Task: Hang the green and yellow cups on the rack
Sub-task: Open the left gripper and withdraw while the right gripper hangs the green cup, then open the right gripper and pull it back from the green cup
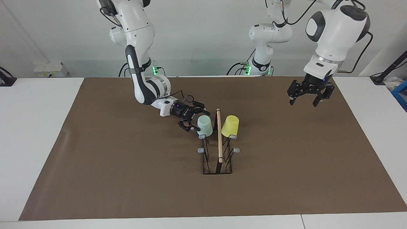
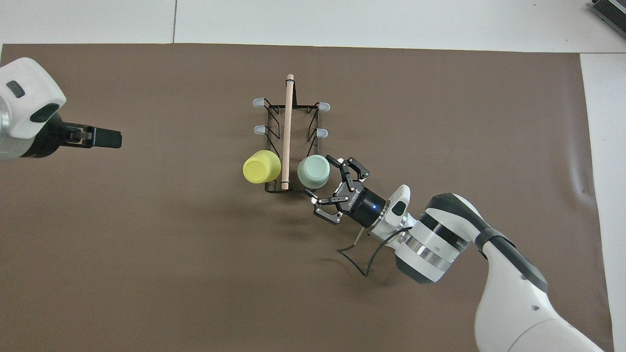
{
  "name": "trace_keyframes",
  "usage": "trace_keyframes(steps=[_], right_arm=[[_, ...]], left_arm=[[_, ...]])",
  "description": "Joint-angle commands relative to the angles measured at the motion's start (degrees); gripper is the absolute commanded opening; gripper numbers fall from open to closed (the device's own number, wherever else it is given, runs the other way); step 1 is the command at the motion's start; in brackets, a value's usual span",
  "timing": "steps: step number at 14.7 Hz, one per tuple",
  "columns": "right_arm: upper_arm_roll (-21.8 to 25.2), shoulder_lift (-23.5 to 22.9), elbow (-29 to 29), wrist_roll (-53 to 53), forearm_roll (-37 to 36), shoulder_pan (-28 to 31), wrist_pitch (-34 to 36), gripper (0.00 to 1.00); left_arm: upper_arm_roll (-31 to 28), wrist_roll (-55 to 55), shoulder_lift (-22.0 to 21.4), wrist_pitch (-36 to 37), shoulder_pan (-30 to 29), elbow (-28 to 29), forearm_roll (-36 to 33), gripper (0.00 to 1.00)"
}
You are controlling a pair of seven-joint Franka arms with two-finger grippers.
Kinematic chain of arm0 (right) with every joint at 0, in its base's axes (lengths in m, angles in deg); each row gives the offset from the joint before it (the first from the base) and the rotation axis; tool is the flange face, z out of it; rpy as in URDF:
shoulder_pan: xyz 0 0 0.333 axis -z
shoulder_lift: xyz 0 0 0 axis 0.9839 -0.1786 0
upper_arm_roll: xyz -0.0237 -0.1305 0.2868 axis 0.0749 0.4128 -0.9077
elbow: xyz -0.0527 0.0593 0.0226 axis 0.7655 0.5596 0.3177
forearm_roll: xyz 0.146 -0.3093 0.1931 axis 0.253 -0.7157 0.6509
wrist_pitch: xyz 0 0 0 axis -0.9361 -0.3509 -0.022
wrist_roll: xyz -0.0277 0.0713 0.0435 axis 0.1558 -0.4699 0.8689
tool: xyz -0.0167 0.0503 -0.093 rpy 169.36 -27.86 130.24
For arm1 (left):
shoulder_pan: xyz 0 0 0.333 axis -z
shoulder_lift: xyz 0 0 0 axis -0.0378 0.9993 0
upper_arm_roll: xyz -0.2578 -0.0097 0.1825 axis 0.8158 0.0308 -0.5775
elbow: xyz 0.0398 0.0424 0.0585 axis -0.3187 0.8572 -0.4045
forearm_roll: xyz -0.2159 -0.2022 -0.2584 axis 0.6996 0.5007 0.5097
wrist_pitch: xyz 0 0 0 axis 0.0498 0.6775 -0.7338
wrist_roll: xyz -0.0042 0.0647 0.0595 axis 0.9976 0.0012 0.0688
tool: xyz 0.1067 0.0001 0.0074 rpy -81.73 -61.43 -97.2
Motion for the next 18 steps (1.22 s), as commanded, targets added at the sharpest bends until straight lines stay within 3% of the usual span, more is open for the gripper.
trace_keyframes(steps=[1,4,9,18], right_arm=[[-0.84,0.16,-1.6,5.91,4.71,0.28,-1.31,1.0],[-0.75,0.16,-2.13,5.47,4.62,0.37,-2.46,1.0],[-0.58,-0.02,-2.04,5.3,2.26,0.72,-4.48,1.0],[-0.49,1.56,-1.87,5.03,-21.89,11.95,-10.89,1.0]], left_arm=[[-2.76,5.0,1.09,6.91,0.72,-5.53,-1.14,1.0],[-2.77,6.08,1.7,13.33,-0.07,-9.49,-1.32,1.0],[-2.68,6.16,1.44,16.77,-0.25,-9.76,-1.23,1.0],[-2.59,5.73,1.09,19.32,-0.25,-9.23,-1.14,1.0]])
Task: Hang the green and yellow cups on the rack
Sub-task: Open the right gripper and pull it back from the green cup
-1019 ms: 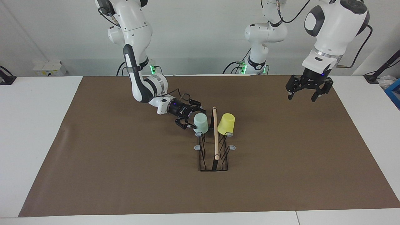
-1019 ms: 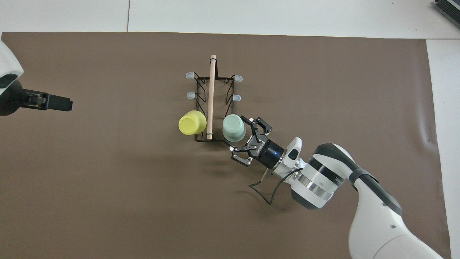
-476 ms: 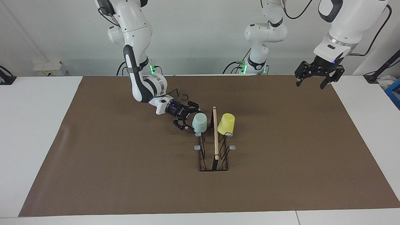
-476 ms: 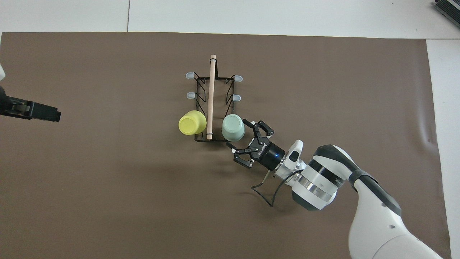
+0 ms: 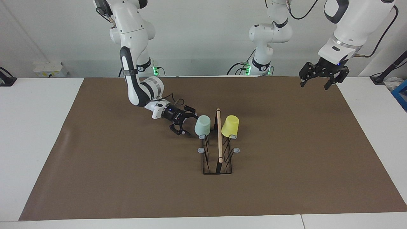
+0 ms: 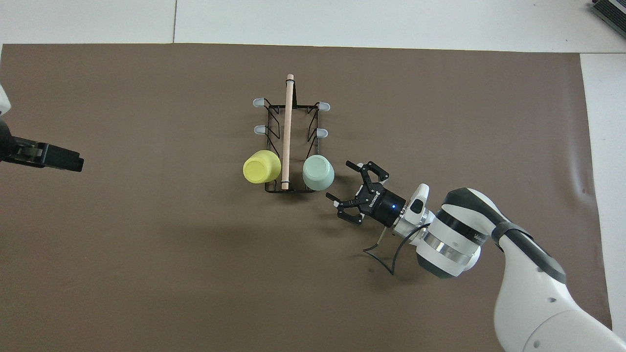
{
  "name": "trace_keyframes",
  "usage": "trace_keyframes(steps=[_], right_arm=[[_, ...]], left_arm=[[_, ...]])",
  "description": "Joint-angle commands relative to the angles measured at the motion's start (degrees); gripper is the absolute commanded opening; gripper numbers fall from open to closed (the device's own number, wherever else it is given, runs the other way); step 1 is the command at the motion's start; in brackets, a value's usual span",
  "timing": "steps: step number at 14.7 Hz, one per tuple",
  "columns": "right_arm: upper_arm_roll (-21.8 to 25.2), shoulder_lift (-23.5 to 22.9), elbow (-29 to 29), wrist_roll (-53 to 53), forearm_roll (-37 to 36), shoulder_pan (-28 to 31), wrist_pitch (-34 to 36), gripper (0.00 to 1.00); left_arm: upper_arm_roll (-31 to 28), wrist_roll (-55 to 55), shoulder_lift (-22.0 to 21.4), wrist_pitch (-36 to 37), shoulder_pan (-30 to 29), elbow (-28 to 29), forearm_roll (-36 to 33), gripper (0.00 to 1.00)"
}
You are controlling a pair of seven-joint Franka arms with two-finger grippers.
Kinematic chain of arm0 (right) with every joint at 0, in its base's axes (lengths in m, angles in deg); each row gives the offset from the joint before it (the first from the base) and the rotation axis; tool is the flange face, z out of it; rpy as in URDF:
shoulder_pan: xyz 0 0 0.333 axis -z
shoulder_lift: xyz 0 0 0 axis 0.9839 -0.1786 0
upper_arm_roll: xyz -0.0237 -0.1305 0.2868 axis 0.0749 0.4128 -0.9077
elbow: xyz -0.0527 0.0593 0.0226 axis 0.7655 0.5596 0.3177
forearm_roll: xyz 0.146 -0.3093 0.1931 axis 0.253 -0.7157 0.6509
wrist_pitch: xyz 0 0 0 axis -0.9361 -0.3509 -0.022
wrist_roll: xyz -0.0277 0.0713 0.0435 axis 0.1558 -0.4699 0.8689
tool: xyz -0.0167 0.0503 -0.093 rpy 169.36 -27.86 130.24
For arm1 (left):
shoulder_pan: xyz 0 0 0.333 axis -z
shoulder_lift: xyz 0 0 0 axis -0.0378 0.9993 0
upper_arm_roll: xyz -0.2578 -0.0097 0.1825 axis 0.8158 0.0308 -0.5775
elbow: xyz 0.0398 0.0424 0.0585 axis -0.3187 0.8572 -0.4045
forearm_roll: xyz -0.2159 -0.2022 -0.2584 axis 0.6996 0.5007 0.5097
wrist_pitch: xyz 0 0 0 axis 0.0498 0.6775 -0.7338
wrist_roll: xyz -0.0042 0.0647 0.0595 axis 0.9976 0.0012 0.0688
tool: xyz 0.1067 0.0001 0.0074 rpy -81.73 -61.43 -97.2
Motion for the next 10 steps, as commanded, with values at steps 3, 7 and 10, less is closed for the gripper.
trace_keyframes(steps=[3,7,10], right_arm=[[-0.75,5.29,-0.29,3.73,-12.93,5.96,-8.33,1.0],[-0.66,8.55,1.99,-0.93,-27.25,9.65,-12.84,1.0],[-0.66,8.47,5.06,-7.95,-38.67,13.52,-12.75,1.0]], left_arm=[[0.05,0.19,0.12,1.26,-0.13,0.09,-0.87,1.0],[0.05,0.11,-0.06,1.09,-0.22,0.44,-0.96,1.0],[0.05,-1.04,-0.49,0.65,-0.22,1.32,-0.96,1.0]])
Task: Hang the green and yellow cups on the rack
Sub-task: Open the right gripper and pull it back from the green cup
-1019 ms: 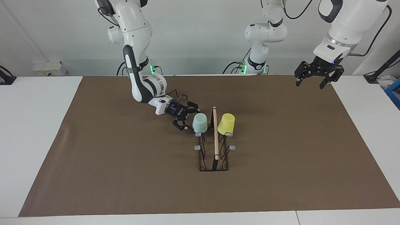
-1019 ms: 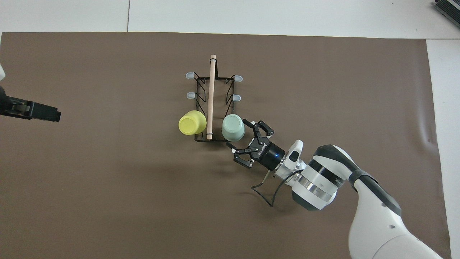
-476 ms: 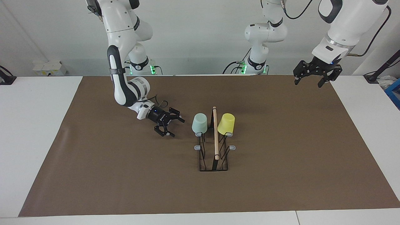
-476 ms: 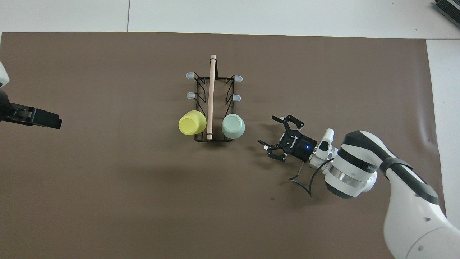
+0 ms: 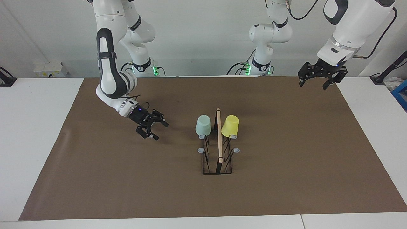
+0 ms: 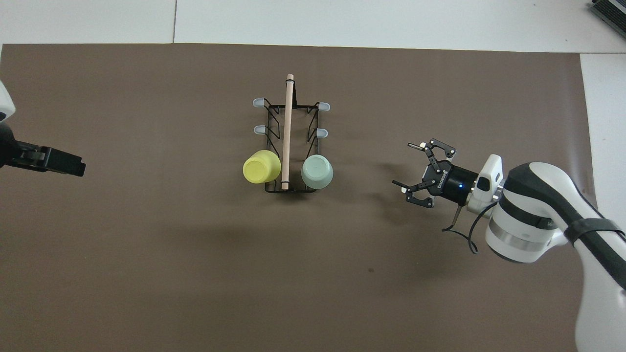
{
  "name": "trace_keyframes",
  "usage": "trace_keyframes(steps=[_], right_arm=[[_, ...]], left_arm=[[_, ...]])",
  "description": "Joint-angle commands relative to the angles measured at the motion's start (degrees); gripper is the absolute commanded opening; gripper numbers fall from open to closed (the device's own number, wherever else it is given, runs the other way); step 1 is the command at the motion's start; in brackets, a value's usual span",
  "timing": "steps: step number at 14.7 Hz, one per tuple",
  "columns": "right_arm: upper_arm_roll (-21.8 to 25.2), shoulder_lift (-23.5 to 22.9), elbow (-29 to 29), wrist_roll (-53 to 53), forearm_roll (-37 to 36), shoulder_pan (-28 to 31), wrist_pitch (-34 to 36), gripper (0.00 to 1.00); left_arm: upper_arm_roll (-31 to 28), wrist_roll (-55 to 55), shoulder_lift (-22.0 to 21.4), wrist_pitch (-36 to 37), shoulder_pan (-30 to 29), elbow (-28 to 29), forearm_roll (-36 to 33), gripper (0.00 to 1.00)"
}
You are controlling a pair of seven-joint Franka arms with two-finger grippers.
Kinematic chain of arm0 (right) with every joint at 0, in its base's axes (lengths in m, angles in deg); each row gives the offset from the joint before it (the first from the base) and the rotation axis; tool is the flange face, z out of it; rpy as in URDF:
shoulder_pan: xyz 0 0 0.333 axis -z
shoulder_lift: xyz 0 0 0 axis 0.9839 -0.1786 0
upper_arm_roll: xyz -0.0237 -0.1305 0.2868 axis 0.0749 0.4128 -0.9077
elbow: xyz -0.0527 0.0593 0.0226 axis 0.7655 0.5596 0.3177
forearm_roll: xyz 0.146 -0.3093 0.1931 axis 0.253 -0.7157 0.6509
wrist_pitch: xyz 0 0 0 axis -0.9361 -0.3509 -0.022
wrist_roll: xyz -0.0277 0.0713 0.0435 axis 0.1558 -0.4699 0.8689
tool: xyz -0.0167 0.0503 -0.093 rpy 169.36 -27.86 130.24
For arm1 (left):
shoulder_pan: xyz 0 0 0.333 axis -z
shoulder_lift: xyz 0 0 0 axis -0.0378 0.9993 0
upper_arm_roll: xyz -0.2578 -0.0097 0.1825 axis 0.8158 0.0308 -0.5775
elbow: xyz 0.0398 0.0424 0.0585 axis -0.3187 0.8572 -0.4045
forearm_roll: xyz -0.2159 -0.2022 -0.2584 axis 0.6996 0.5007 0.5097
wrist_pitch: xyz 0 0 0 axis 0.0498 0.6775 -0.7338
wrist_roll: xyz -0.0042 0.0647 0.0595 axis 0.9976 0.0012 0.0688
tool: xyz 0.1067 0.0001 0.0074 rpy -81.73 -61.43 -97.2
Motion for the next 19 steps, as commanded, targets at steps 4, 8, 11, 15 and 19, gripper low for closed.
trace_keyframes(steps=[4,8,11,15,19], right_arm=[[-0.76,-0.3,6.01,-11.24,-17.92,5.29,0.06,1.0],[-0.76,-0.65,10.75,-21.78,-30.4,6.95,0.67,1.0],[-0.76,-0.57,13.92,-32.14,-39.54,8.1,2.25,1.0],[-0.68,-0.74,19.71,-45.4,-50.09,8.81,6.98,1.0],[-0.85,-0.48,26.57,-65.36,-66.52,8.46,12.7,1.0]], left_arm=[[0.07,-0.67,-0.71,-0.19,-0.21,1.3,-1.03,1.0],[0.07,-0.75,-0.71,0.07,-0.21,1.22,-1.03,1.0],[0.33,-0.84,-0.71,-0.1,-0.12,1.13,-0.94,1.0],[0.15,-0.84,-0.71,-0.1,-0.21,1.13,-0.94,1.0],[0.33,-0.84,-0.71,-0.1,-0.12,1.13,-0.94,1.0]])
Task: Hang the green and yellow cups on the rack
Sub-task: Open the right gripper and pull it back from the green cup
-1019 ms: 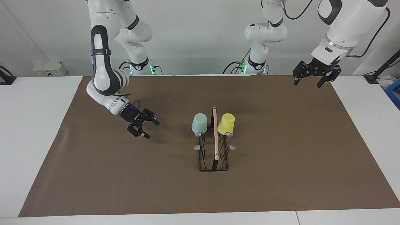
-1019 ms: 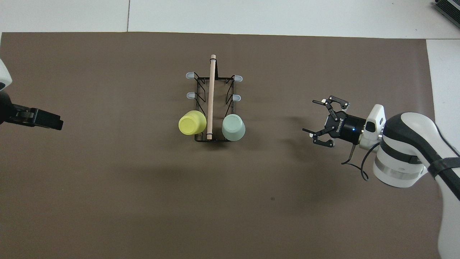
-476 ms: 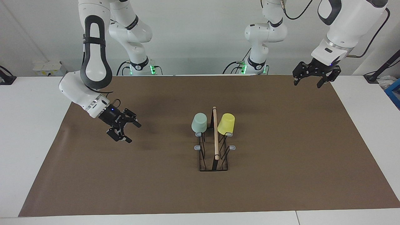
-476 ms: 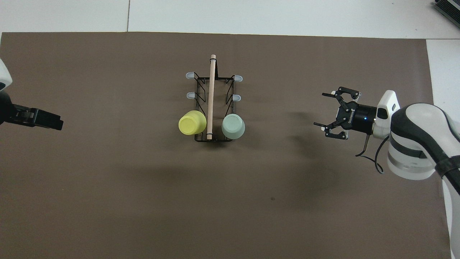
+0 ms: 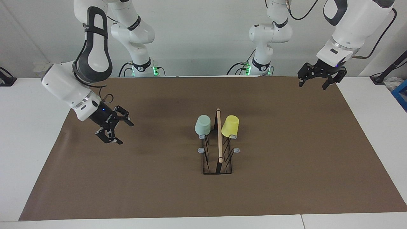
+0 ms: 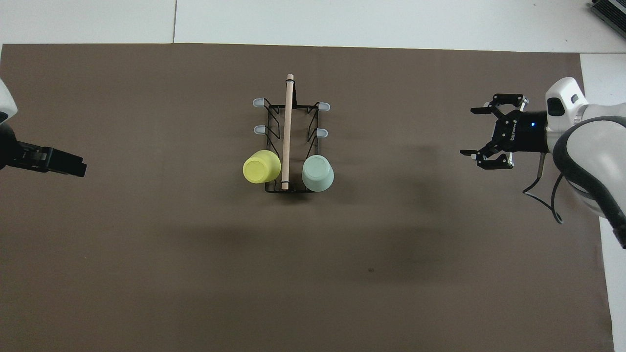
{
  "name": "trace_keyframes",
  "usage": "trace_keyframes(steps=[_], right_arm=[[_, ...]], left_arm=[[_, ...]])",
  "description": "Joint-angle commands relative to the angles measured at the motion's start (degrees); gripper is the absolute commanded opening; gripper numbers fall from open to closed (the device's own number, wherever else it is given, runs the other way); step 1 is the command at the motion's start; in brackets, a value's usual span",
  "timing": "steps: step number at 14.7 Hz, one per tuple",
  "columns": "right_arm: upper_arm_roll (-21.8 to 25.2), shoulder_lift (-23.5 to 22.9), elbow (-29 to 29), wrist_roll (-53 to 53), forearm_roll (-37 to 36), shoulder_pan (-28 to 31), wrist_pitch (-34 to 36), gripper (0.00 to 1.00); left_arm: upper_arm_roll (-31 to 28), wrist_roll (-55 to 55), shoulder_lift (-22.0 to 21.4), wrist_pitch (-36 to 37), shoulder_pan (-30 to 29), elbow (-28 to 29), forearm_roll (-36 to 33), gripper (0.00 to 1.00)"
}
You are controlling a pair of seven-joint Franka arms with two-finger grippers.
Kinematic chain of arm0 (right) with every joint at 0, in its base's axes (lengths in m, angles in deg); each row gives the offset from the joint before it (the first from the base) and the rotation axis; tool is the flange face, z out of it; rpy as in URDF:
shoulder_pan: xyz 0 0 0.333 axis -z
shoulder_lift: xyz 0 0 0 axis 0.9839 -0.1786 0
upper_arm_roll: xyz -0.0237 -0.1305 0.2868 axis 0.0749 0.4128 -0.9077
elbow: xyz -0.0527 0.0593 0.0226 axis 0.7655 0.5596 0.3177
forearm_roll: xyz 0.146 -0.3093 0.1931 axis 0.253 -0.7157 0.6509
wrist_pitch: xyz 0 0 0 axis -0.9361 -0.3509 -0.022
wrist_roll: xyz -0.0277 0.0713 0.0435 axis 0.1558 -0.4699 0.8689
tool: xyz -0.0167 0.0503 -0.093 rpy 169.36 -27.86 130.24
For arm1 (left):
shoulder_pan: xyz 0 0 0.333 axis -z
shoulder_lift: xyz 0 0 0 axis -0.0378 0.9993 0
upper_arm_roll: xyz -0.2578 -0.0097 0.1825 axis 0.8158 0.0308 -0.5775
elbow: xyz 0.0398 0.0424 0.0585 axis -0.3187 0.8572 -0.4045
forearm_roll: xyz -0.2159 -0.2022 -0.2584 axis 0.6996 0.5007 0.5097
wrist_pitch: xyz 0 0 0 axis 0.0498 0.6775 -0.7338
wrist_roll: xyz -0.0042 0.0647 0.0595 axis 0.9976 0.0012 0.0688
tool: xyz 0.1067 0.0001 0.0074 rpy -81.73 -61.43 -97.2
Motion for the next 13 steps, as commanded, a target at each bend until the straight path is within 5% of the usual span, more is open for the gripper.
trace_keyframes(steps=[1,8,13], right_arm=[[-0.75,-0.27,5.42,-11.7,-8.7,0.42,5.62,1.0],[-0.84,3.15,8.07,-28.84,-23.82,-0.02,16.44,1.0],[-1.28,5.79,10.61,-46.5,-25.34,-0.29,25.48,1.0]], left_arm=[[0.08,-0.6,-0.71,-0.1,-0.12,1.01,-0.92,1.0],[0.25,-0.6,-0.71,-0.1,-0.12,0.93,-0.92,1.0],[0.25,-0.6,-0.71,-0.1,-0.12,0.93,-0.92,1.0]])
